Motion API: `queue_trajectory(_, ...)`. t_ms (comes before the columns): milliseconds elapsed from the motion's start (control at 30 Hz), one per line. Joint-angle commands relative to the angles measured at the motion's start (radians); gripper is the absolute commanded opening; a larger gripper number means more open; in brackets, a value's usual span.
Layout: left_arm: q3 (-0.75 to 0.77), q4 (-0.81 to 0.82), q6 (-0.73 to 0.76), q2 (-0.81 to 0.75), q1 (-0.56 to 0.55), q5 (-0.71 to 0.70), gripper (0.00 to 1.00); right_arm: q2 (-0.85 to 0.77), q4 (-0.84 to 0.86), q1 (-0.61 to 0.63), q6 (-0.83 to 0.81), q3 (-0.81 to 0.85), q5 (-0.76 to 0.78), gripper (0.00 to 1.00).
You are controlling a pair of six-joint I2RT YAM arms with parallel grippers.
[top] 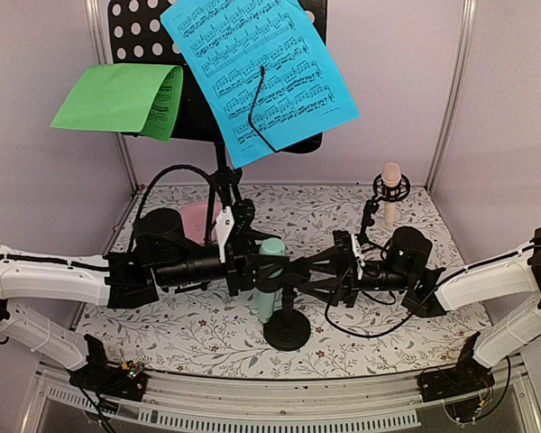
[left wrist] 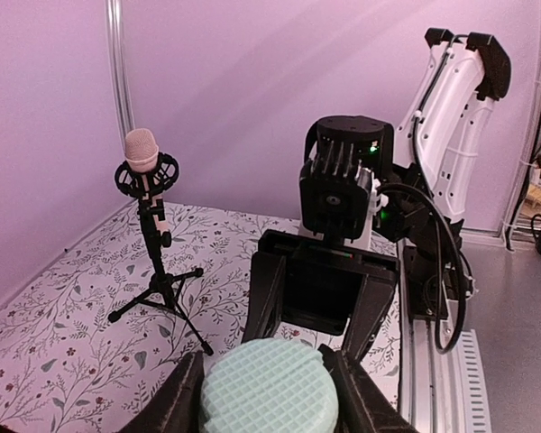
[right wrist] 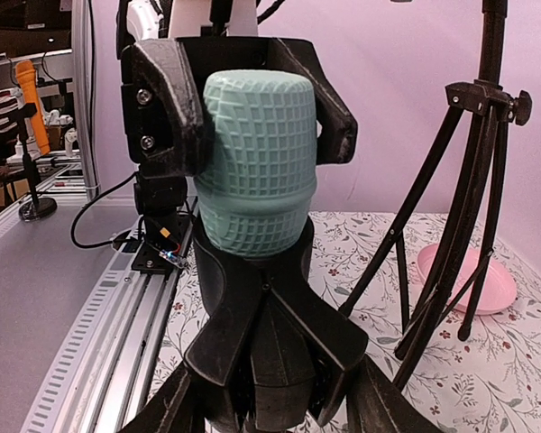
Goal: Pack up the instrument practice props
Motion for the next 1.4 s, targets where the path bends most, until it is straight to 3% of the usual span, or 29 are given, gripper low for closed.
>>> queue_trajectory(0,0.054,-0.017,0.005,-0.021,-0.023,-0.022,0.24,0.027,-0.063,0.008,-0.013,0.022,0.018,0.00)
queue_trajectory(800,0.191,-0.088,0.042,-0.171,-0.024,0.002,0.25,0.059,-0.093,0.006,-0.020,0.042,0.052,0.00)
queue_trajectory(1100,0.268,-0.181,0.075,-0.291,-0.024,0.026,0.25,0.065,-0.105,0.006,-0.022,0.050,0.061,0.00)
queue_trajectory(1367,0.234,-0.234,0.085,-0.471,-0.024,-0.011,0.25,0.062,-0.111,0.007,-0.027,0.048,0.084,0.00)
